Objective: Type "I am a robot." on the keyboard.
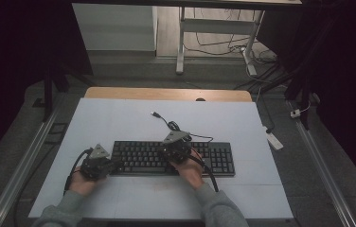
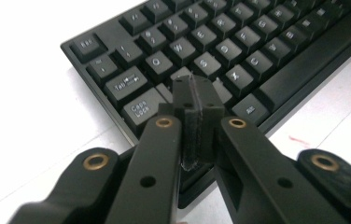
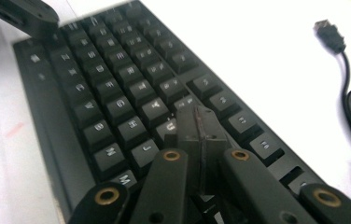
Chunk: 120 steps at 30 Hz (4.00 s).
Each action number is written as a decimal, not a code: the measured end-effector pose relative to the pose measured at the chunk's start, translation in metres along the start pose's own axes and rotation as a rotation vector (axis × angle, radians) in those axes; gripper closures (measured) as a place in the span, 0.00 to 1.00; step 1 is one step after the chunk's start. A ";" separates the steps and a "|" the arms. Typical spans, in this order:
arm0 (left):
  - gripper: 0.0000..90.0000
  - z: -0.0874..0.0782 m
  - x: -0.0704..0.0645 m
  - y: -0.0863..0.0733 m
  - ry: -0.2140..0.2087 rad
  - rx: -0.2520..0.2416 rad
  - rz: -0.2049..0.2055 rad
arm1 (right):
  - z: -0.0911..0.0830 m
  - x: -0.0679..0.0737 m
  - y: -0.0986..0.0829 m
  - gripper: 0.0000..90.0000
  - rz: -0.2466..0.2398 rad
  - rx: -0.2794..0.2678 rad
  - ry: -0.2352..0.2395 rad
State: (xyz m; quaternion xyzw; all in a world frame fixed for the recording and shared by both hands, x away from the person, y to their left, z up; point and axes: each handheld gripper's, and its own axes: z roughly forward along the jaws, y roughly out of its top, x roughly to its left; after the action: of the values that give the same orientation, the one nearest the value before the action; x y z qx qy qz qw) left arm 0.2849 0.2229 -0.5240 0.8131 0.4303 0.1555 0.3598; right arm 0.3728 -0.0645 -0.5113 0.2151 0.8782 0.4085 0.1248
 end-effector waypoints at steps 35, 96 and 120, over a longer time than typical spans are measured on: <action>0.42 -0.017 0.011 0.006 -0.046 -0.095 -0.106 | -0.145 -0.029 -0.098 0.67 0.130 -0.074 -0.131; 0.99 0.026 -0.045 0.044 -0.240 0.042 0.149 | -0.156 -0.034 -0.120 0.65 0.135 -0.041 -0.166; 0.99 0.041 -0.052 0.041 -0.227 0.091 0.173 | -0.156 -0.034 -0.121 0.65 0.134 -0.032 -0.175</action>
State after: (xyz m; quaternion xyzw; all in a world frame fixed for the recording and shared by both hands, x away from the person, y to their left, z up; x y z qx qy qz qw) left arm 0.3019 0.1467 -0.5204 0.8748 0.3219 0.0731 0.3545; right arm 0.3074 -0.2536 -0.5042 0.3062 0.8410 0.4096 0.1766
